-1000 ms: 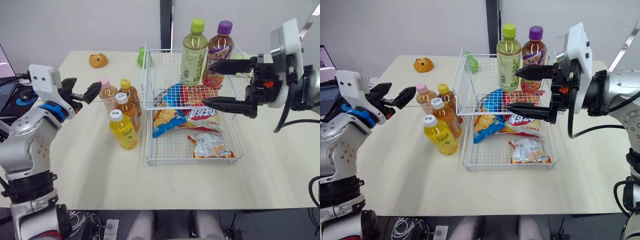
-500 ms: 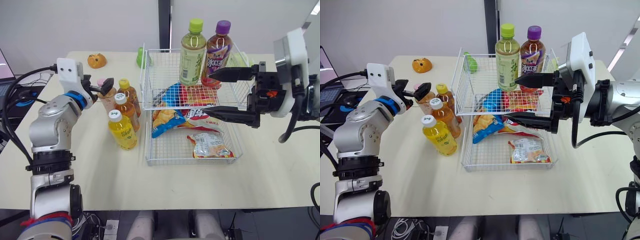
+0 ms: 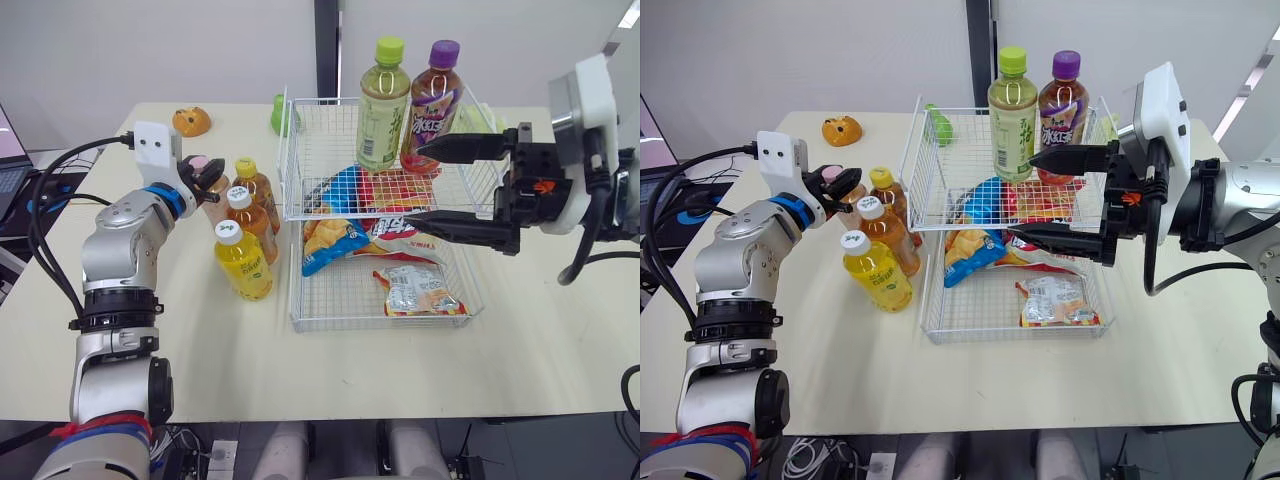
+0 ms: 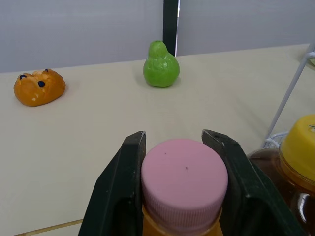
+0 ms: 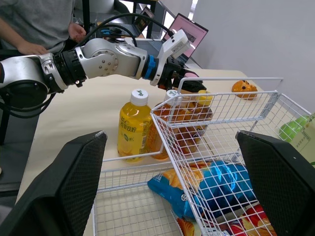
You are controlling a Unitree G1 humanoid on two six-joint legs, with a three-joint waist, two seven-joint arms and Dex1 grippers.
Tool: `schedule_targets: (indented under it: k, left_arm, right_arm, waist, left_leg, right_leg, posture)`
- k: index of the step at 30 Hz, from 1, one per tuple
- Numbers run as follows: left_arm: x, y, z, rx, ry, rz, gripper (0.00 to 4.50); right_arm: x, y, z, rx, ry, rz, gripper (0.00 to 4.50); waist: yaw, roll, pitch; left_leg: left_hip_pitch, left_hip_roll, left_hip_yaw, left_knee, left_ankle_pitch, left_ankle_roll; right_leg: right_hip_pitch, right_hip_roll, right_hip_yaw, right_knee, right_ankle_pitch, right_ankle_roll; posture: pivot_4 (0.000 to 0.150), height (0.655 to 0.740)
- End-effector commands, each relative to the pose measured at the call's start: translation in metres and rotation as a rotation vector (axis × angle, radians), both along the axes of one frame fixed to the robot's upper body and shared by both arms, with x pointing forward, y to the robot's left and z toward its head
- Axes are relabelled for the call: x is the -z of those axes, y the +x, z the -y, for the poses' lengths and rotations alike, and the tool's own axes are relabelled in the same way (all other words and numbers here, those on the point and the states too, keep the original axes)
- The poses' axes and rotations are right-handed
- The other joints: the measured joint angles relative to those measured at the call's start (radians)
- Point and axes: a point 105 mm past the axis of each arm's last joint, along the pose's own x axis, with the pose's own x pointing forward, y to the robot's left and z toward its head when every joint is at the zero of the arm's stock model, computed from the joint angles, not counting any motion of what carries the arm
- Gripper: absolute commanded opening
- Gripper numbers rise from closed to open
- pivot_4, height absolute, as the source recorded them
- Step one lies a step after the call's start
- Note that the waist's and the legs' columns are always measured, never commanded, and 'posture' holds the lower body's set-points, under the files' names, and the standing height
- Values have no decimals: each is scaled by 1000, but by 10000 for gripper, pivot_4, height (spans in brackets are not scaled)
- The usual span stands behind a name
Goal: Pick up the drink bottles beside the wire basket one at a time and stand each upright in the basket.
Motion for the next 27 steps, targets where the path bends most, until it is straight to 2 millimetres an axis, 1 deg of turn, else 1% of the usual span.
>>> schedule_targets:
  k: [1,6,9,11,14,17,19,20,22,25,26,27]
  left_arm:
    - [-21,-6,3,9,21,77,13948]
    - [-36,-20,-8,-11,60,116,13948]
    - [-54,-33,-19,-19,90,140,13948]
    - [-70,-42,-27,-14,133,144,13948]
    - [-102,-53,-38,-5,170,179,13948]
    - [-141,-63,-40,47,152,222,13948]
    - [-169,-72,-30,130,127,254,13947]
    - [-185,-76,-19,194,121,269,13947]
    - [-205,-82,-2,285,105,287,13947]
    - [-234,-87,33,442,83,318,13947]
    - [-243,-88,45,486,78,326,13947]
    - [-248,-88,52,512,76,329,13947]
  right_arm:
    - [-12,-1,4,13,16,61,45000]
    - [-18,4,14,56,10,85,45000]
    - [-23,6,20,78,15,99,45000]
    - [-26,8,24,90,13,108,45000]
    - [-28,9,27,100,10,114,45000]
    - [-30,10,32,118,3,124,45000]
    - [-32,10,38,140,2,132,45000]
    - [-33,9,42,147,0,132,45000]
    - [-33,8,46,152,-6,129,45000]
    - [-33,4,50,154,-2,126,45000]
    - [-34,2,51,155,5,125,45000]
    - [-34,1,52,155,9,125,45000]
  waist:
    - [0,0,0]
    - [-1,0,0]
    - [-3,0,0]
    - [-4,0,0]
    - [-4,-1,1]
    - [0,-1,1]
    - [5,-1,1]
    - [6,-1,1]
    - [10,-1,1]
    - [10,-1,1]
    - [10,-2,1]
    - [9,-2,1]
  left_leg:
    - [0,0,0,0,0,0]
    - [0,0,0,0,0,0]
    - [-1,0,0,0,0,0]
    - [-2,1,0,0,0,0]
    - [-3,1,0,0,0,0]
    - [-4,0,0,0,0,0]
    - [-5,-1,-1,1,0,0]
    - [-6,-1,0,1,0,0]
    - [-6,-2,-1,1,0,0]
    - [-7,-2,0,1,0,0]
    - [-6,-2,0,1,0,0]
    - [-6,-2,0,1,0,0]
  right_leg:
    - [0,0,0,0,0,0]
    - [0,0,0,0,0,0]
    - [-1,0,0,0,0,0]
    - [-2,0,0,0,0,0]
    - [-3,1,0,0,0,0]
    - [-3,1,-1,0,0,0]
    - [-3,1,-3,-1,0,1]
    - [-2,1,-4,-2,0,1]
    - [-2,0,-5,-2,0,2]
    - [-1,1,-5,-2,-1,2]
    - [-1,1,-6,-2,-1,2]
    - [-1,1,-5,-2,-1,2]
  posture:
    - [1500,7400]
    - [1500,7400]
    - [1500,7400]
    - [1500,7400]
    - [1500,7400]
    - [1500,7400]
    - [1500,7400]
    - [1500,7400]
    - [1500,7400]
    - [1500,7400]
    - [1500,7400]
    - [1500,7400]
